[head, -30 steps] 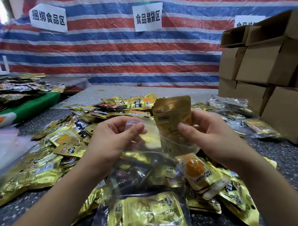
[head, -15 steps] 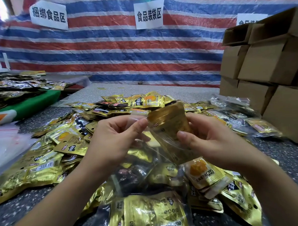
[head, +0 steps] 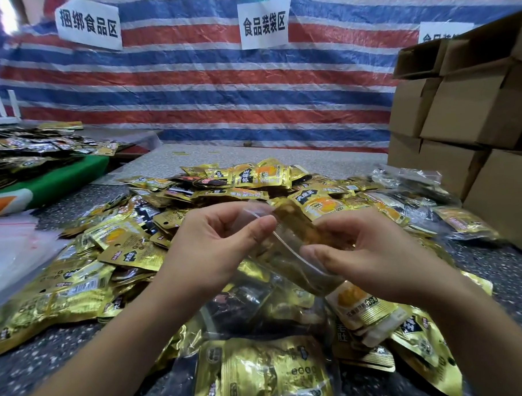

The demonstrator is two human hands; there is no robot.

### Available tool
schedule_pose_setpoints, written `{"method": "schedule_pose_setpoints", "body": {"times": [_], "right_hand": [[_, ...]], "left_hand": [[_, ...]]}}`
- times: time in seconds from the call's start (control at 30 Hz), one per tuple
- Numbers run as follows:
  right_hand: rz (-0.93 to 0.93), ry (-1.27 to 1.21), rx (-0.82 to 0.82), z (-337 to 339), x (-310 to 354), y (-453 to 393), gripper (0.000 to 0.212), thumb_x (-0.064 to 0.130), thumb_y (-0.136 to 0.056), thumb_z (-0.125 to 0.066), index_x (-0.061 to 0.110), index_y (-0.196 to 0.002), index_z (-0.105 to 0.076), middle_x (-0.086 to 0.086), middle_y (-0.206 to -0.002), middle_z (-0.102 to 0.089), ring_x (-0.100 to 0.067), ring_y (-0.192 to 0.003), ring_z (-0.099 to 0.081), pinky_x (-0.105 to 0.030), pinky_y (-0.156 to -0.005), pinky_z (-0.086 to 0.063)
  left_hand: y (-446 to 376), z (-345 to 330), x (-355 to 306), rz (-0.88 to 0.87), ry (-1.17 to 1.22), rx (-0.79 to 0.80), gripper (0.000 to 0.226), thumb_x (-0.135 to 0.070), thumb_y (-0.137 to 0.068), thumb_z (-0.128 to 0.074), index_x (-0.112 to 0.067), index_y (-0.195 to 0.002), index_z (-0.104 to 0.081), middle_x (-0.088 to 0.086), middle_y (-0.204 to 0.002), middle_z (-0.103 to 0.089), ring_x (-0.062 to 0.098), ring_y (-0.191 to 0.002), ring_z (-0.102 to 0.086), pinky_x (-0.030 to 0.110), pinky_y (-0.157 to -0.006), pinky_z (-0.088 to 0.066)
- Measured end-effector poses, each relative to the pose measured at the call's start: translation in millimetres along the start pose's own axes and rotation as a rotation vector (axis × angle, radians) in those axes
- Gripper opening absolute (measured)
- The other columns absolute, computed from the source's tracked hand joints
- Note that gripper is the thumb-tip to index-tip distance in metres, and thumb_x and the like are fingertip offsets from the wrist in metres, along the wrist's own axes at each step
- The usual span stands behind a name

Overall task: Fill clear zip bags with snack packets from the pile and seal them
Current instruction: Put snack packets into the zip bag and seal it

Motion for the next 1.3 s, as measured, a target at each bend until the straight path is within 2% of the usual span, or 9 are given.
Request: {"method": "schedule_pose_setpoints", "body": {"times": [0.1, 0.27, 0.47, 0.6, 0.77, 0.97, 1.03, 1.13, 1.3], "right_hand": [[-0.046, -0.052, -0.079, 0, 1, 0, 0.009, 0.027, -0.079, -0.08, 0.022, -0.075, -0.074, 0.011, -0.055, -0.058, 0.001, -0.049, -0.049, -0.015, -0.046, -0.039], [-0.072, -0.033, -0.198, -3, 1, 0, 0.018, 0.038, -0.075, -0.081, 0.023, -0.071, -0.071, 0.007, -0.054, -0.058, -0.005, -0.047, -0.048, -0.023, -0.043, -0.04], [0.022, -0.089, -0.17, 1, 11, 0, 0.059, 0.062, -0.087, -0.05, 0.009, -0.077, -0.073, -0.014, -0.073, -0.071, -0.015, -0.07, -0.07, -0.044, -0.065, -0.055], [-0.001, -0.206, -0.184, 3, 4, 0, 0.016, 0.023, -0.078, -0.082, 0.017, -0.09, -0.073, 0.0, -0.09, -0.076, -0.008, -0.086, -0.073, -0.021, -0.079, -0.058], [-0.083, -0.335, -0.327, 10, -6, -2, 0.036, 0.004, -0.08, -0.077, 0.022, -0.107, -0.062, -0.008, -0.085, -0.074, -0.016, -0.071, -0.073, -0.022, -0.063, -0.055], [-0.294, -0.994, -0.056, -10, -17, -5, 0.058, 0.015, -0.069, -0.08, 0.006, -0.122, -0.06, -0.019, -0.104, -0.074, -0.025, -0.093, -0.072, -0.03, -0.08, -0.06], [-0.336, -0.899, -0.011, -20, -20, -4, 0.047, 0.016, -0.072, -0.081, 0.004, -0.116, -0.068, -0.018, -0.106, -0.074, -0.024, -0.095, -0.07, -0.036, -0.089, -0.057], [-0.278, -0.582, -0.072, -21, -18, -3, 0.02, 0.022, -0.074, -0.082, 0.008, -0.088, -0.078, -0.01, -0.084, -0.075, -0.017, -0.077, -0.067, -0.031, -0.076, -0.052], [-0.176, -0.632, -0.066, -13, -5, -4, 0.016, 0.02, -0.086, -0.07, 0.011, -0.076, -0.077, -0.007, -0.071, -0.07, -0.019, -0.068, -0.063, -0.03, -0.062, -0.05]], "left_hand": [[2, 0, -1, -0.001, 0.009, -0.01, 0.036, -0.043, -0.066, -0.071, -0.021, -0.093, -0.076, 0.003, -0.084, -0.077, 0.02, -0.076, -0.075, 0.032, -0.065, -0.061], [3, -2, -5, -0.045, 0.02, -0.071, 0.02, -0.032, -0.073, -0.068, -0.02, -0.088, -0.074, 0.003, -0.074, -0.076, 0.013, -0.065, -0.073, 0.02, -0.051, -0.053], [1, 9, 1, -0.021, 0.068, -0.247, 0.017, -0.03, -0.082, -0.066, -0.016, -0.077, -0.075, 0.005, -0.07, -0.074, 0.016, -0.057, -0.07, 0.03, -0.05, -0.058], [-4, 15, 9, 0.097, 0.252, -0.27, 0.017, -0.03, -0.079, -0.066, -0.02, -0.071, -0.076, 0.007, -0.069, -0.071, 0.019, -0.054, -0.068, 0.035, -0.048, -0.057], [-5, 22, 9, 0.077, 0.236, -0.259, 0.018, -0.033, -0.081, -0.065, -0.025, -0.07, -0.077, 0.003, -0.07, -0.072, 0.015, -0.055, -0.068, 0.03, -0.05, -0.057], [-8, 18, 13, 0.133, 0.391, -0.257, 0.017, -0.029, -0.077, -0.063, -0.015, -0.074, -0.073, 0.003, -0.07, -0.072, 0.014, -0.052, -0.067, 0.025, -0.048, -0.055], [-9, 18, 13, 0.14, 0.457, -0.265, 0.017, -0.027, -0.077, -0.063, -0.011, -0.08, -0.068, 0.005, -0.07, -0.072, 0.014, -0.051, -0.066, 0.025, -0.048, -0.055], [-10, 19, 11, 0.134, 0.517, -0.261, 0.017, -0.025, -0.079, -0.062, -0.011, -0.08, -0.071, 0.006, -0.071, -0.072, 0.013, -0.056, -0.067, 0.023, -0.05, -0.055], [-12, 24, 3, 0.089, 0.483, -0.238, 0.024, -0.029, -0.082, -0.06, -0.022, -0.065, -0.075, 0.003, -0.069, -0.073, 0.015, -0.054, -0.069, 0.029, -0.049, -0.058]]}}
Point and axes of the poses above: each hand's wrist, its own y-axis away from the middle knuckle, its own z-axis out of the back of the hand, x = y × z, the point moved 6 cm from there along -y, towards the middle knuckle
